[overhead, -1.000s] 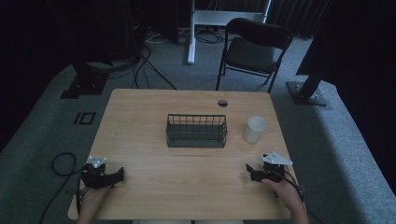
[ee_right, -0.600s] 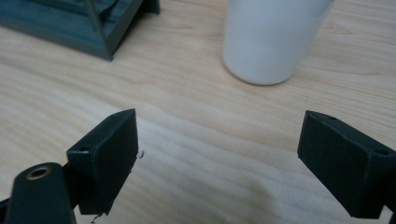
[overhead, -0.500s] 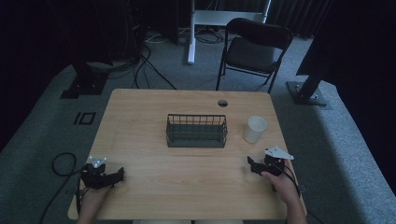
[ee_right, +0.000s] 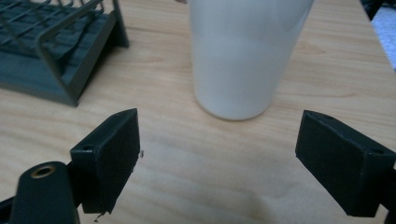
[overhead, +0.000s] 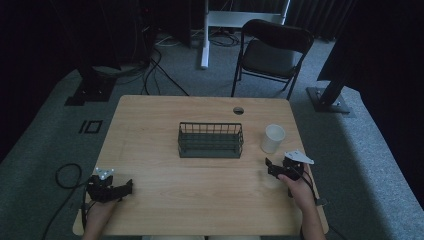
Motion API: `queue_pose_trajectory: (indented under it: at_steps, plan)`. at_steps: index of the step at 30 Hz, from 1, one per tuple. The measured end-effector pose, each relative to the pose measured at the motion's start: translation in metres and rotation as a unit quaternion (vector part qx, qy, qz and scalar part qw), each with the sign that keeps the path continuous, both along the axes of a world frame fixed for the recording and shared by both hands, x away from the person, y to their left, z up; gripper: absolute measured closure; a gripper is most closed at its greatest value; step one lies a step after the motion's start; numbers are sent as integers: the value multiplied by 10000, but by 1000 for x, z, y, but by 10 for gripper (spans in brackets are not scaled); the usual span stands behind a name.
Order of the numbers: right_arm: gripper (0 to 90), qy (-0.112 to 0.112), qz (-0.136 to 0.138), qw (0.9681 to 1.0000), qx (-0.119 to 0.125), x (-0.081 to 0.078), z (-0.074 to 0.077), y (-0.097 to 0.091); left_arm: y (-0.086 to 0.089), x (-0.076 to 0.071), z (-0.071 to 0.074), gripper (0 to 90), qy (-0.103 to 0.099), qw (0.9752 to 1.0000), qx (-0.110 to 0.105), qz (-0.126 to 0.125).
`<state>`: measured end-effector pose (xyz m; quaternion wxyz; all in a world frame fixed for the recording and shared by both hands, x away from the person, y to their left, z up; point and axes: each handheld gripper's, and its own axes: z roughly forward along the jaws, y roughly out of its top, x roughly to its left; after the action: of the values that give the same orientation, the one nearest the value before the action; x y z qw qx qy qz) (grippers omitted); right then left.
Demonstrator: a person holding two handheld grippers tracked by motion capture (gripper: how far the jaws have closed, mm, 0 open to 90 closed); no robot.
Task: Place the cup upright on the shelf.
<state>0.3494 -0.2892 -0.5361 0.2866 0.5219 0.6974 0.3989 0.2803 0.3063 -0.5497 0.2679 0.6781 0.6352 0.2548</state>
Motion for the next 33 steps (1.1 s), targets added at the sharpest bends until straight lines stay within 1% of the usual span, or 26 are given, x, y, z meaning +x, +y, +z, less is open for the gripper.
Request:
queue_pose_trajectory:
  at_steps: [6,11,19,23,27,29,33]
  plan:
    - [136,-43,-77,9999,69,8,3,1,0,0,0,10,-4,10000,-7,5]
    - [136,-176,-175,9997,90,17,7,1,0,0,0,10,-4,10000,-7,6]
    - [136,-253,-213,9994,77,26,10,4,0,0,0,10,-4,10000,-6,5]
    - [136,-347,-279,9990,45,32,13,5,0,0,0,10,-3,10000,-7,4]
    - [135,-344,-318,9989,81,35,14,5,0,0,0,10,-4,10000,-7,6]
    - [135,-403,-378,9984,103,40,15,5,0,0,0,10,-5,10000,-7,6]
    - [135,-389,-375,9985,15,45,14,6,0,0,0,10,-3,10000,-8,5]
